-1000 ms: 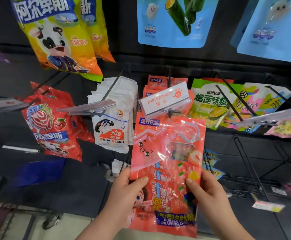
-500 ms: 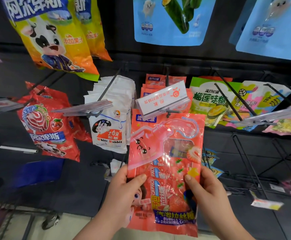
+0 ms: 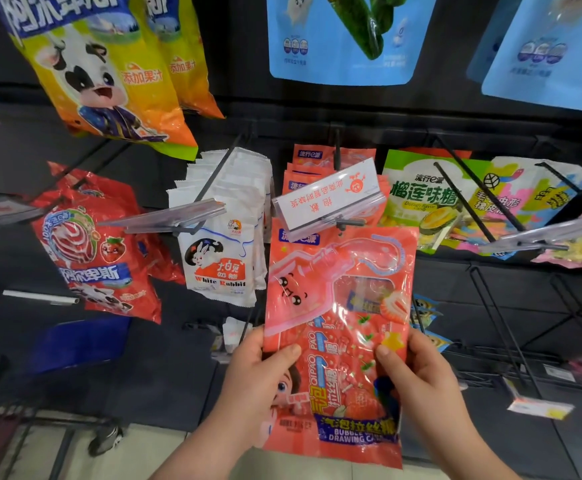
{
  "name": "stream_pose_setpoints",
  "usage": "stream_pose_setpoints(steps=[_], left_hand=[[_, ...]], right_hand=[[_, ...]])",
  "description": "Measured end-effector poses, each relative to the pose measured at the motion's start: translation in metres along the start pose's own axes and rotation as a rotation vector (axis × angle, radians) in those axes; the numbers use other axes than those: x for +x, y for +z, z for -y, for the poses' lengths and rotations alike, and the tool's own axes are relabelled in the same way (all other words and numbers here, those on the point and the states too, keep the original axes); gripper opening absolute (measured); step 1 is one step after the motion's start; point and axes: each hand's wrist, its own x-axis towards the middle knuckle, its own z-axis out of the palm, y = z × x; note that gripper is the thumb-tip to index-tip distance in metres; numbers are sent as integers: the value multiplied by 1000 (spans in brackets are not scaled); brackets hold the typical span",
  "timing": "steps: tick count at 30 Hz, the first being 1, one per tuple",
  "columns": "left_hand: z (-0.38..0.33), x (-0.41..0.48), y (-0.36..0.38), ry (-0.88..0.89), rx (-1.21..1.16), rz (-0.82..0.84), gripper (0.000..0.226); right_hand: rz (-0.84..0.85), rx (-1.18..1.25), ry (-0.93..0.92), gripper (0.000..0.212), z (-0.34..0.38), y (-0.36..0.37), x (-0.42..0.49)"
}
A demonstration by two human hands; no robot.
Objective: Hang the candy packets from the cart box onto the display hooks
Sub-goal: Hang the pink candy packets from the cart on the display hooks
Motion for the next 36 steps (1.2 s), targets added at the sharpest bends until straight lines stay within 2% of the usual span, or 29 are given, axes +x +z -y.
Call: stream_pose_setpoints(steps=[18,21,26,29,32,36], left_hand=[[-6,2,2,38,36,-46,15],[-8,20,5,46,110,-51,16],[-12,59,11,123,337,-93,16],[-22,82,17,179,458,-123,20],[-33,101,23,201,545,-146,17],[-39,121,28,226,714,-216,18]], right_hand=[[-10,-68,-15,13,4,2,5],[-31,-92,-8,14,7,5,19],[-77,-311,-16,14,6,7,61],[-79,-355,9,5,9,12,85],[-101,-466,-2,9,11,16,108],[-103,-466,9,16,10,19,129]])
